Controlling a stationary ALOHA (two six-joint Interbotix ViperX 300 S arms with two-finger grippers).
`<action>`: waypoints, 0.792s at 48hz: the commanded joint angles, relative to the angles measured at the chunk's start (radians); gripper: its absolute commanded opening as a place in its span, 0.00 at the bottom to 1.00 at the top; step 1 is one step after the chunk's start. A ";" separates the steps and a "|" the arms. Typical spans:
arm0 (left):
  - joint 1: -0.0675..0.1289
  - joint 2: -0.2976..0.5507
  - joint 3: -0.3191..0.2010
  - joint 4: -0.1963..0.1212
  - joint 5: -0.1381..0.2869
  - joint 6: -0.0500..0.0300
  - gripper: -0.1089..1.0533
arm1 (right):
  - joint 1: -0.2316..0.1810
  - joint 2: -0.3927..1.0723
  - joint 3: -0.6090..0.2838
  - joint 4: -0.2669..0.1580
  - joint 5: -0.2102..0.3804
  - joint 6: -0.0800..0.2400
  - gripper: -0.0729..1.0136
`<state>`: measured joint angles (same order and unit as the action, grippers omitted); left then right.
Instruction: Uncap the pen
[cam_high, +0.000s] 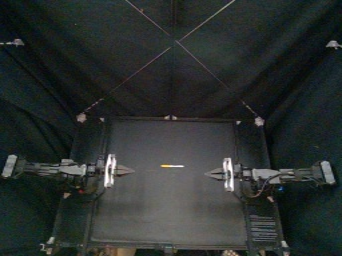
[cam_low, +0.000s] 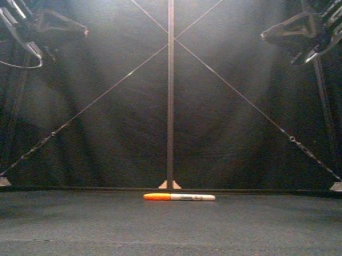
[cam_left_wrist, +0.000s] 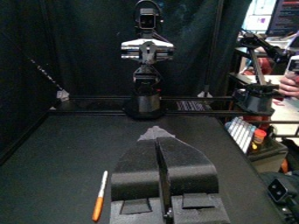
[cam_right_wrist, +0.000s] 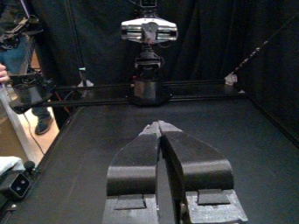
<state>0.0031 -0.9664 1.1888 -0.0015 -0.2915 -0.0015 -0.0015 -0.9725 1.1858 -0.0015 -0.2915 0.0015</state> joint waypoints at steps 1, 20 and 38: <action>0.048 0.023 -0.028 0.002 -0.018 0.0092 0.03 | -0.034 0.049 -0.021 0.000 -0.018 0.005 0.05; 0.146 0.307 -0.117 0.017 -0.020 0.0092 0.16 | -0.232 0.465 -0.121 -0.020 -0.061 -0.008 0.21; 0.221 0.586 -0.206 0.061 -0.008 0.0092 0.58 | -0.299 0.874 -0.279 -0.066 -0.057 0.008 0.78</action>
<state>0.2117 -0.4218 1.0201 0.0460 -0.2976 0.0061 -0.2915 -0.1565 0.9541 -0.0660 -0.3436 0.0061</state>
